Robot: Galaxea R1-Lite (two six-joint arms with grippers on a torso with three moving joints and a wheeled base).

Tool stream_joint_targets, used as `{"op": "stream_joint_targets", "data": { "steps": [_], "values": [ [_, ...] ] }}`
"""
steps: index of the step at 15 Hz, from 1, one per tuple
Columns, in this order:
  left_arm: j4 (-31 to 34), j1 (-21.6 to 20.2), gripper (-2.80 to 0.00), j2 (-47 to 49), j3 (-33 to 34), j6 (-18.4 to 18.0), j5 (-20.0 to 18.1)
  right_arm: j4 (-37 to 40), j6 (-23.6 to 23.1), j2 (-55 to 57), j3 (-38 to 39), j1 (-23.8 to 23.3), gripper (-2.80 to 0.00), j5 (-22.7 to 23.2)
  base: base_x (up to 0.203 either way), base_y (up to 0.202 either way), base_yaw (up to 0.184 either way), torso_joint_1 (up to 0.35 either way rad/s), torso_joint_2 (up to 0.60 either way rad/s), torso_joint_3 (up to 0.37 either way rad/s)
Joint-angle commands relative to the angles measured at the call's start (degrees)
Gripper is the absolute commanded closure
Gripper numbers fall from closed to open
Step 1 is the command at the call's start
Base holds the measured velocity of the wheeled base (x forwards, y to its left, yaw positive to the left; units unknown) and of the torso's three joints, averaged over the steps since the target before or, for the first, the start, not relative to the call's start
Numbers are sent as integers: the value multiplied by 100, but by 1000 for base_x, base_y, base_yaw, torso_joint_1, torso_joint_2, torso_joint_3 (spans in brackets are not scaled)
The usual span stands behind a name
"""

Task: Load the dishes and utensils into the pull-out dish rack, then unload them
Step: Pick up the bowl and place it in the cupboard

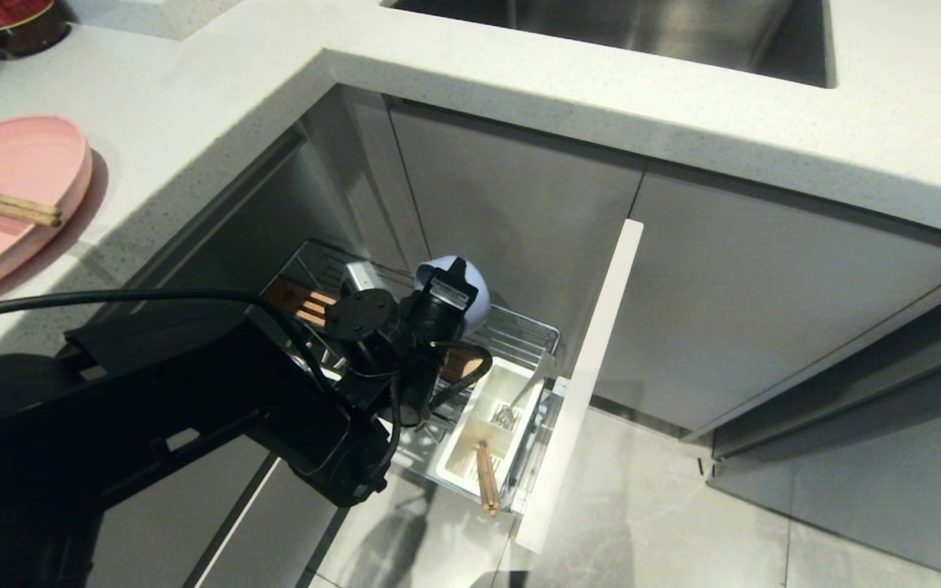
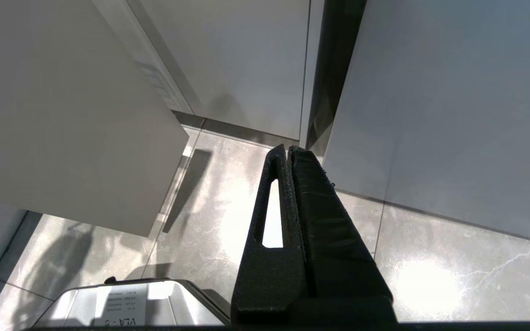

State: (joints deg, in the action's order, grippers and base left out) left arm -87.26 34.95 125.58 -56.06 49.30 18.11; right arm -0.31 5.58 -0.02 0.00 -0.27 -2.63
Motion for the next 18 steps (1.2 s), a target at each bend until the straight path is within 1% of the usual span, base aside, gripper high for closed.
{"op": "stream_joint_targets", "data": {
  "steps": [1,4,8,14,18],
  "values": [
    [-40,-35,0,-15,3,268,29,-4,4,-24,0,0,0,0,0,0,0,0,0,0],
    [-40,-59,0,37,43,545,61,-4,4,-24,0,0,0,0,0,0,0,0,0,0],
    [-40,-50,0,125,69,756,97,-4,4,-24,0,0,0,0,0,0,0,0,0,0],
    [-40,-32,0,151,96,790,175,-4,4,-24,0,0,0,0,0,0,0,0,0,0],
    [-40,-32,0,112,87,749,176,-4,4,-24,0,0,0,0,0,0,0,0,0,0]
  ]
}}
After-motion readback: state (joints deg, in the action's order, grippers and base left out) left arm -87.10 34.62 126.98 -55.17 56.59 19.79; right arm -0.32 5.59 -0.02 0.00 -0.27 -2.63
